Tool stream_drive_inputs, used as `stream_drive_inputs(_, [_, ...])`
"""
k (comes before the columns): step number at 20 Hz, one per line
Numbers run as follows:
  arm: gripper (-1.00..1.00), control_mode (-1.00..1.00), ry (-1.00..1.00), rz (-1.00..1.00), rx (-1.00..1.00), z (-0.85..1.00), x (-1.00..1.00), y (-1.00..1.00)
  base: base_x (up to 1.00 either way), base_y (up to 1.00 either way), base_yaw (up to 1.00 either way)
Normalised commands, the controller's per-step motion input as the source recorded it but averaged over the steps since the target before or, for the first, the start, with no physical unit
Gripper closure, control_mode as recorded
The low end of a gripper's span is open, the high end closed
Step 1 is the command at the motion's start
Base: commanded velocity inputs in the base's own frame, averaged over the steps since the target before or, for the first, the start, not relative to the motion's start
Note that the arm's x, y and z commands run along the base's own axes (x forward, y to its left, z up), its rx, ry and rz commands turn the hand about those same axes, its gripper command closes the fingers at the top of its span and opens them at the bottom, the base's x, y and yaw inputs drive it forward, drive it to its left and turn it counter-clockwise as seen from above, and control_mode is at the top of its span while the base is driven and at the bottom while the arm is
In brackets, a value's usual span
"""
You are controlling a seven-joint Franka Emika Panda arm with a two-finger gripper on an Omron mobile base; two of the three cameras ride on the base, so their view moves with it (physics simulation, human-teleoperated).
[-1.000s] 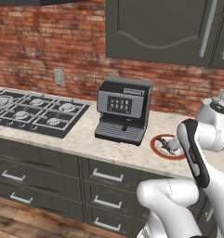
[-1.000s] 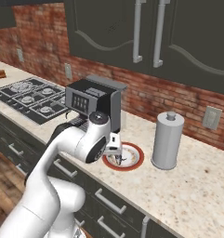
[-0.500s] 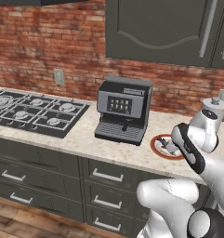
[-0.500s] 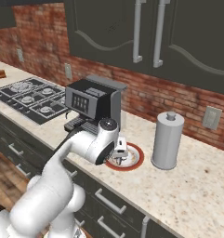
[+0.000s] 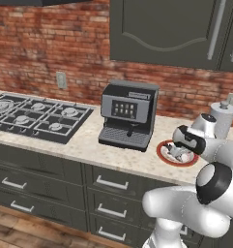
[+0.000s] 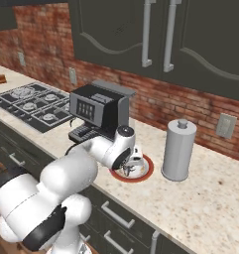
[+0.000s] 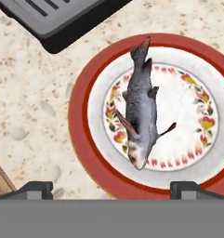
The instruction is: Pick up the knife from the drawer and place it on the cutting board. Then place the meat from the plate to the cutting board.
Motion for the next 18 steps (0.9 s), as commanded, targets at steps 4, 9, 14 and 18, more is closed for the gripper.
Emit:
stream_drive_inputs(4, [-1.0, -1.0, 0.0, 0.04, 0.0, -0.16, 0.51, -0.14, 0.0, 0.0, 0.0])
stream_drive_inputs(9, [-1.0, -1.0, 0.0, 0.05, 0.0, -0.1, 0.36, -0.03, 0.0, 0.0, 0.0])
stream_drive_inputs(14, [-1.0, -1.0, 0.0, 0.05, 0.0, -0.14, 0.23, 0.0, 0.0, 0.0, 0.0])
stream_drive_inputs(18, [-1.0, -1.0, 0.0, 0.06, 0.0, -0.26, 0.3, 0.0, 0.0, 0.0, 0.0])
